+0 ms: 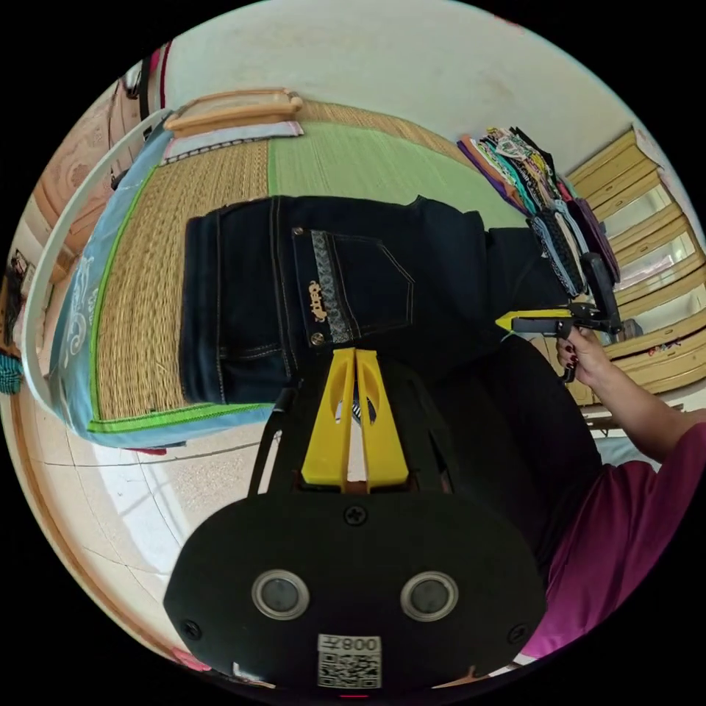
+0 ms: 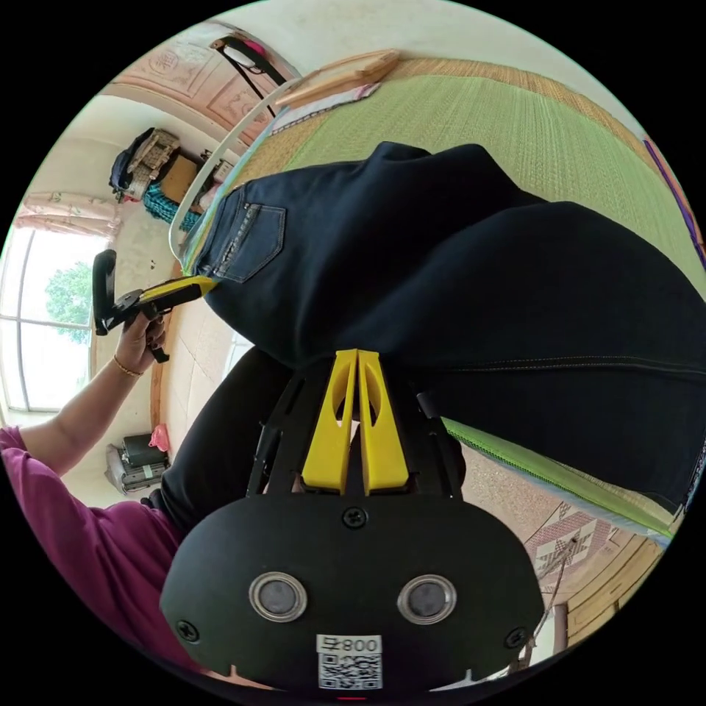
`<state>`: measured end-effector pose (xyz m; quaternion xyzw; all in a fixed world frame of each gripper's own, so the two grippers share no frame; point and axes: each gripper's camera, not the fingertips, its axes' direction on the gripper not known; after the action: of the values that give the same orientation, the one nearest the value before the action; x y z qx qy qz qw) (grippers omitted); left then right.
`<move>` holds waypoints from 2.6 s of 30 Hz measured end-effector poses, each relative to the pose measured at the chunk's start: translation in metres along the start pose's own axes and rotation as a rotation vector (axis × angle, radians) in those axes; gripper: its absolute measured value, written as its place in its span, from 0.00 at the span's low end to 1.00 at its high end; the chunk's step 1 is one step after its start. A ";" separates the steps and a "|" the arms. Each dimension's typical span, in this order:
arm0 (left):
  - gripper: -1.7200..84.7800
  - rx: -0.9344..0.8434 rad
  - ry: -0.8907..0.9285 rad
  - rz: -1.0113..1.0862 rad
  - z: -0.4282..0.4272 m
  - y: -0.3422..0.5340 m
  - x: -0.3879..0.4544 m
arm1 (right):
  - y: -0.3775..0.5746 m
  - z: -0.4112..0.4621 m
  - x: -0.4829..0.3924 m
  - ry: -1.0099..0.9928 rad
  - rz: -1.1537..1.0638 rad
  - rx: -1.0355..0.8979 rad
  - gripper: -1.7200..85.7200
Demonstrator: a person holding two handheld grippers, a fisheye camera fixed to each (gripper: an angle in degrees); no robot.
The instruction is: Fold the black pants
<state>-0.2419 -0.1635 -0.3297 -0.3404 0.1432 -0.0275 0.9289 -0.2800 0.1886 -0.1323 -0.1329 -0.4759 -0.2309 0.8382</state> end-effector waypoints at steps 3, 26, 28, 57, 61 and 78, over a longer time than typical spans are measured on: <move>0.02 0.001 0.048 -0.038 0.008 -0.001 -0.003 | 0.003 0.008 0.007 0.018 -0.001 -0.021 0.02; 0.02 0.054 0.271 0.224 0.064 0.000 0.145 | 0.169 0.002 0.144 -0.079 0.249 0.195 0.02; 0.02 0.046 0.280 0.249 0.073 -0.007 0.162 | 0.186 0.003 0.163 -0.087 0.273 0.210 0.02; 0.10 -0.171 -0.070 0.593 0.266 -0.164 0.411 | 0.176 0.043 0.482 -0.032 0.643 0.357 0.09; 0.10 -0.167 -0.095 0.620 0.277 -0.169 0.426 | 0.177 0.061 0.517 -0.085 0.689 0.373 0.09; 0.04 -0.168 0.035 0.491 0.318 -0.209 0.442 | 0.208 0.114 0.594 -0.285 0.697 0.469 0.03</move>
<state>0.2813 -0.1907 -0.0736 -0.3708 0.2394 0.2051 0.8736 0.0042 0.2632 0.4358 -0.1221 -0.5530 0.2002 0.7995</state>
